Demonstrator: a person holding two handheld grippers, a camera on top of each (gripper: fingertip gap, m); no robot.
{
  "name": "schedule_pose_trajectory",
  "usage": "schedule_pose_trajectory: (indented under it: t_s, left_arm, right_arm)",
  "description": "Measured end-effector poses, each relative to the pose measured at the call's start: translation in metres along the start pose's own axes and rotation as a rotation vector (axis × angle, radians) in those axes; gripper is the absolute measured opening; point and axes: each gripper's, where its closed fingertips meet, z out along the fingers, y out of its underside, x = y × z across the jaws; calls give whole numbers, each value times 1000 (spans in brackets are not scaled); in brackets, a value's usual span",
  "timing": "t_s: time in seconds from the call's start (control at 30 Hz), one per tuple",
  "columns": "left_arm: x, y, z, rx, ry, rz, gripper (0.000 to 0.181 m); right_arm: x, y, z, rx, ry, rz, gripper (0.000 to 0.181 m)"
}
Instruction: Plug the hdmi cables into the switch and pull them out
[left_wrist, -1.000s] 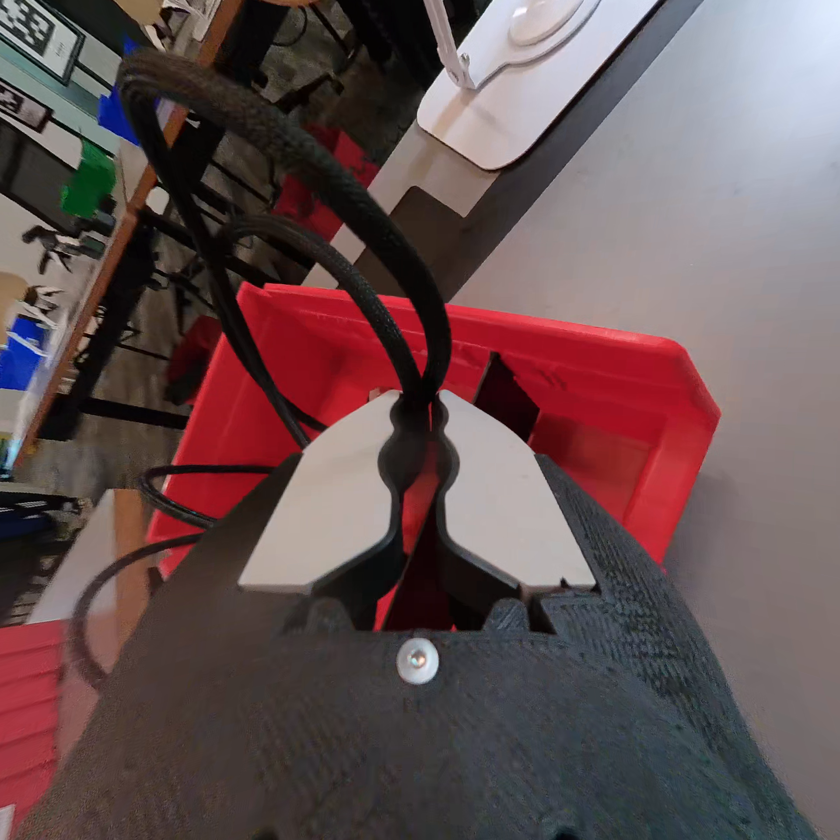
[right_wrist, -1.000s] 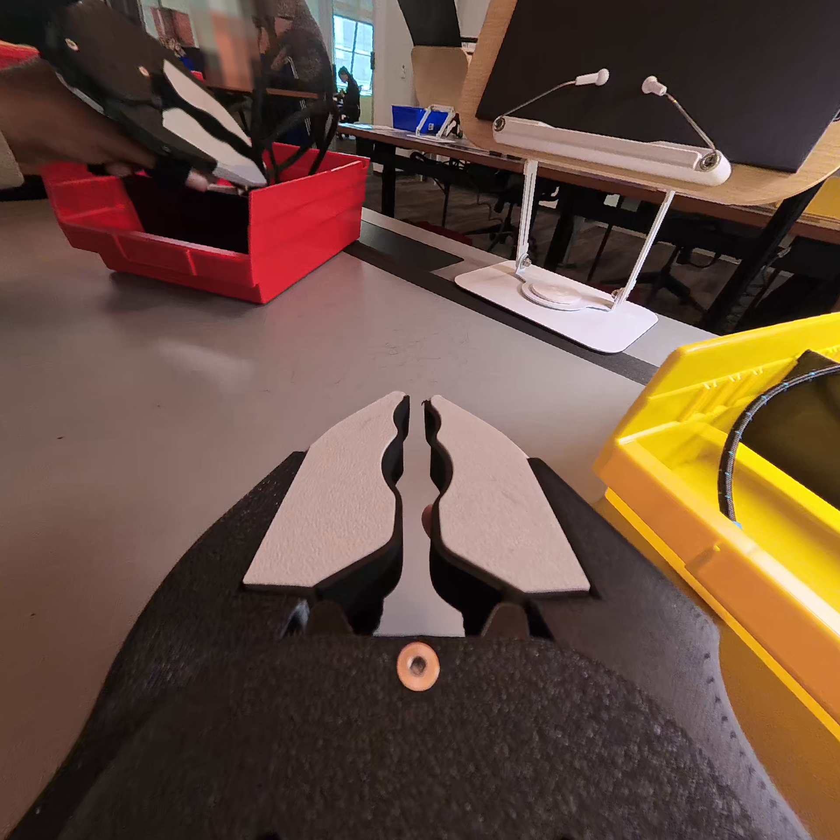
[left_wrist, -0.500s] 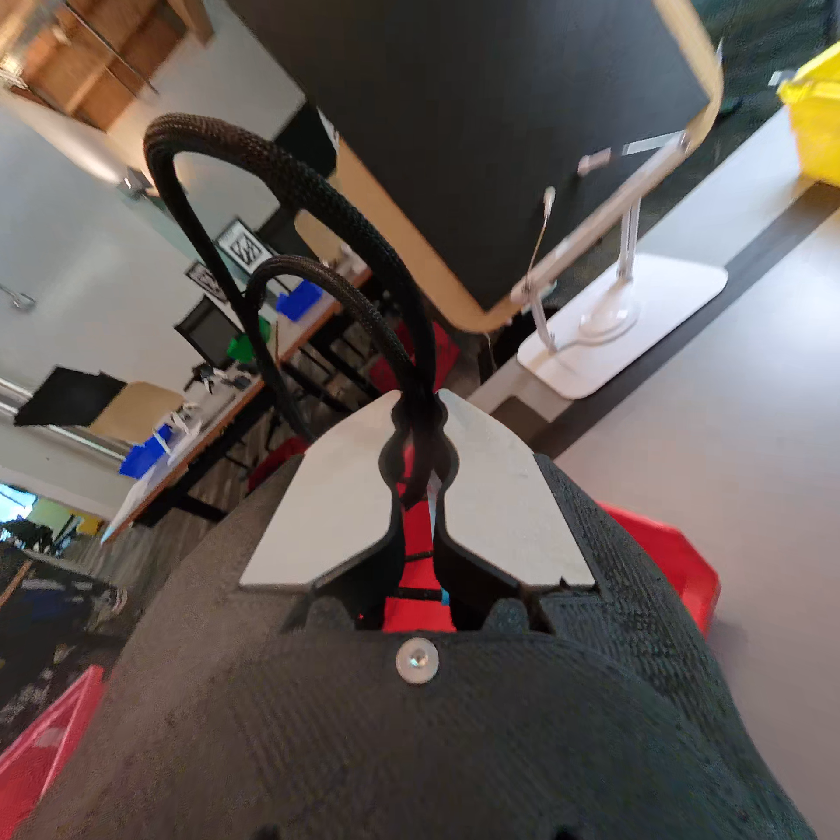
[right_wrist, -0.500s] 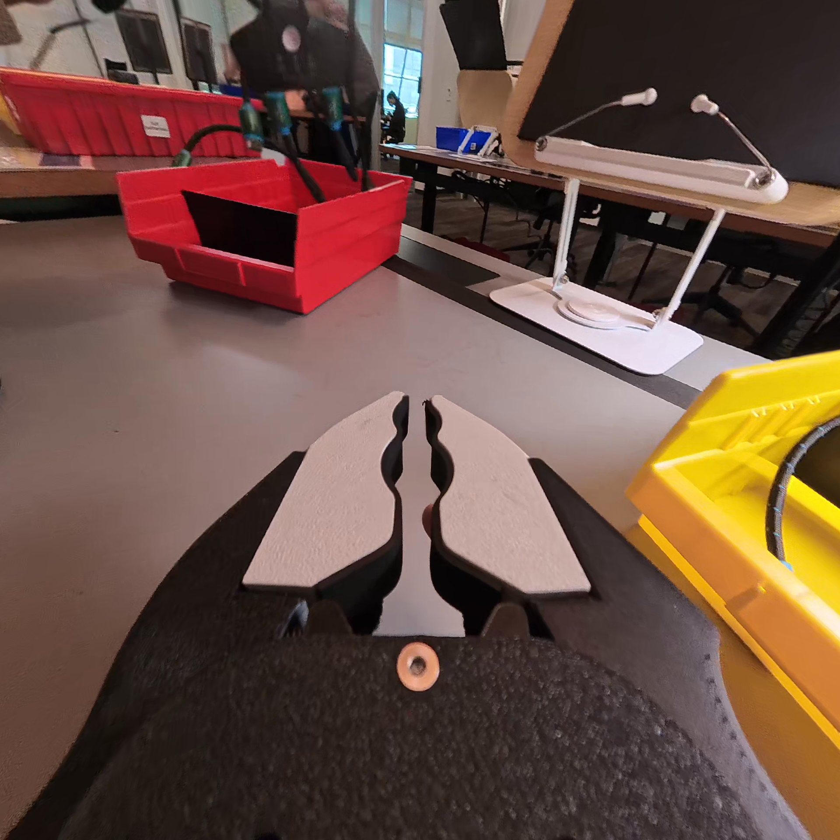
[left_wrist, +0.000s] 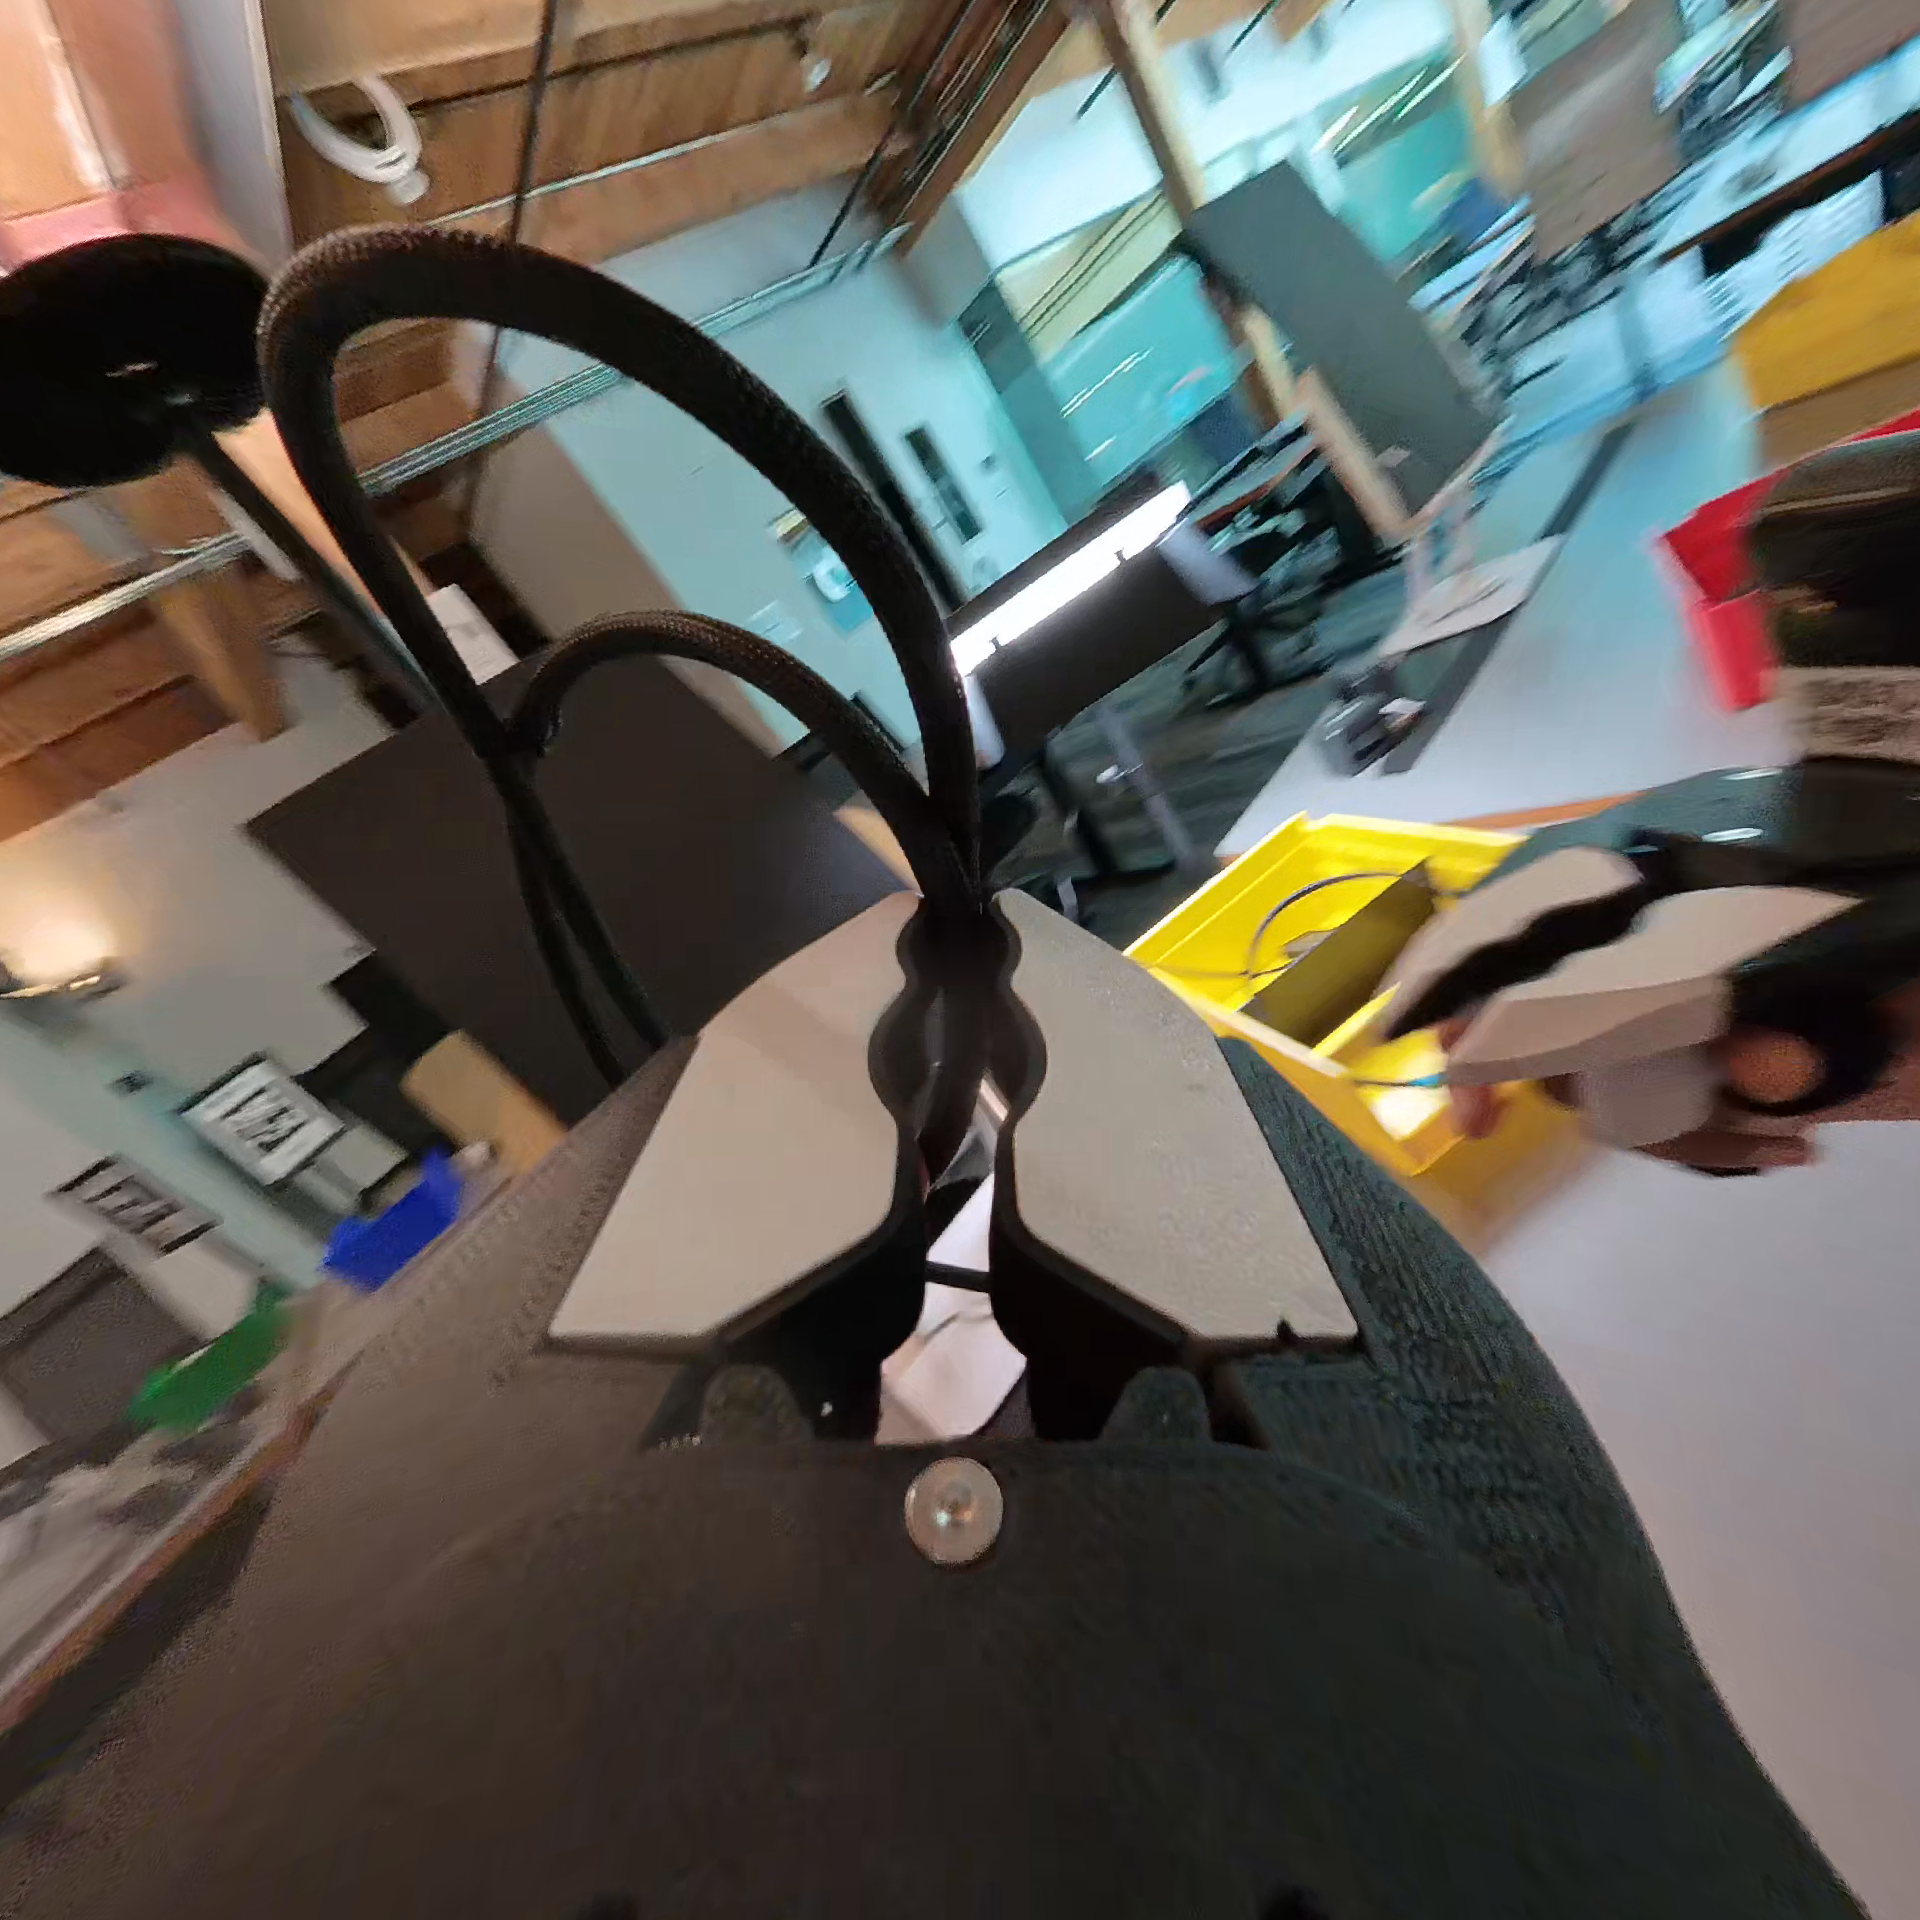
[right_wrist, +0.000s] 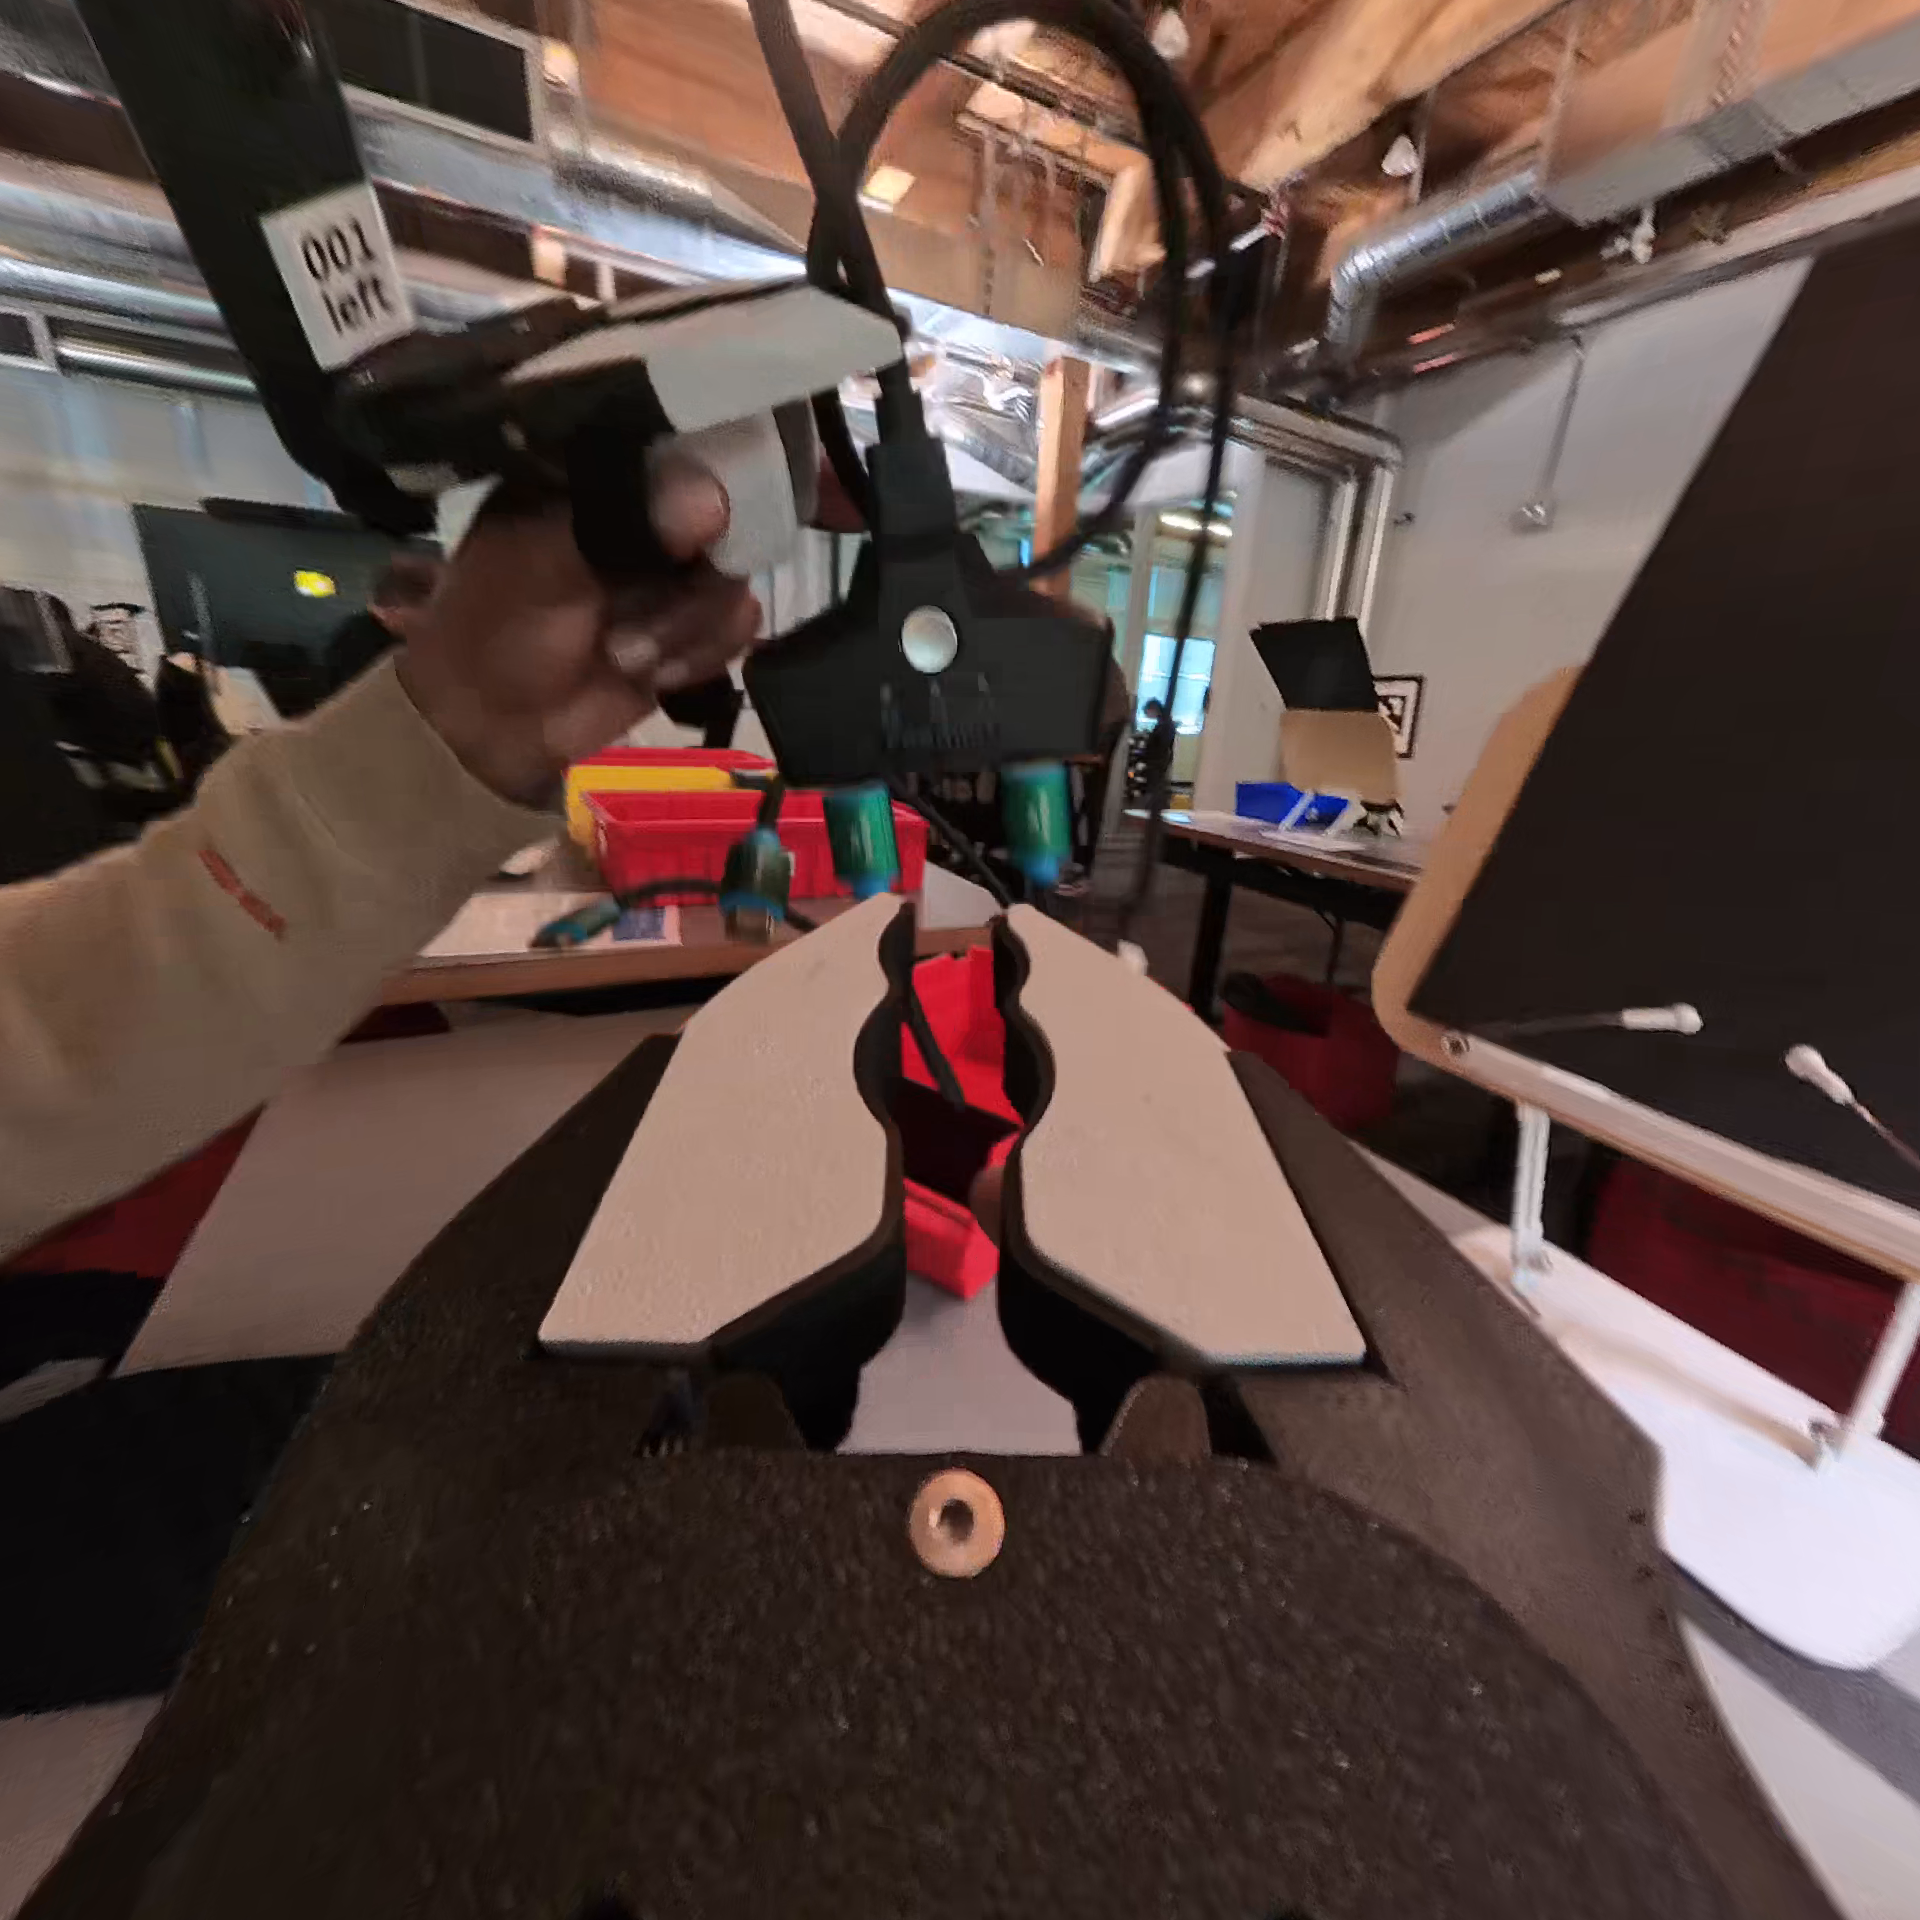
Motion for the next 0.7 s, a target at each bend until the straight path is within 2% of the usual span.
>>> schedule_pose_trajectory:
  t_s: [0.1, 0.17, 0.2, 0.23, 0.3, 0.4, 0.43, 0.53, 0.6, 0.7]
  left_arm:
    - [31, -14, 7, 86, 108, -87, 9]
    - [47, -19, 9, 146, 170, -152, 8]
    - [54, -19, 9, 174, 200, -188, 8]
    - [61, -19, 10, 200, 224, -224, 8]
    - [72, -13, 13, 235, 261, -293, 8]
    - [81, 5, 23, 273, 268, -399, 8]
    - [80, 13, 25, 279, 257, -431, 8]
    - [70, 40, 29, 271, 206, -526, 12]
    - [63, 63, 34, 191, 191, -585, 17]
    - [67, 93, 37, 67, 252, -685, 22]
  right_arm:
    - [2, -18, 12, -44, -60, -64, 42]
    - [11, -9, 10, -151, -95, -105, 61]
    - [11, -2, 5, -197, -140, -102, 65]
    - [8, 6, -1, -229, -203, -89, 64]
    - [2, 21, -11, -263, -290, -90, 49]
    - [7, 43, -13, -299, -279, -143, 32]
    - [12, 50, -13, -326, -259, -172, 18]
    - [21, 58, -19, -372, -246, -208, 17]
    - [31, 57, -25, -408, -210, -248, 17]
    - [45, 58, -34, -472, -144, -313, 15]
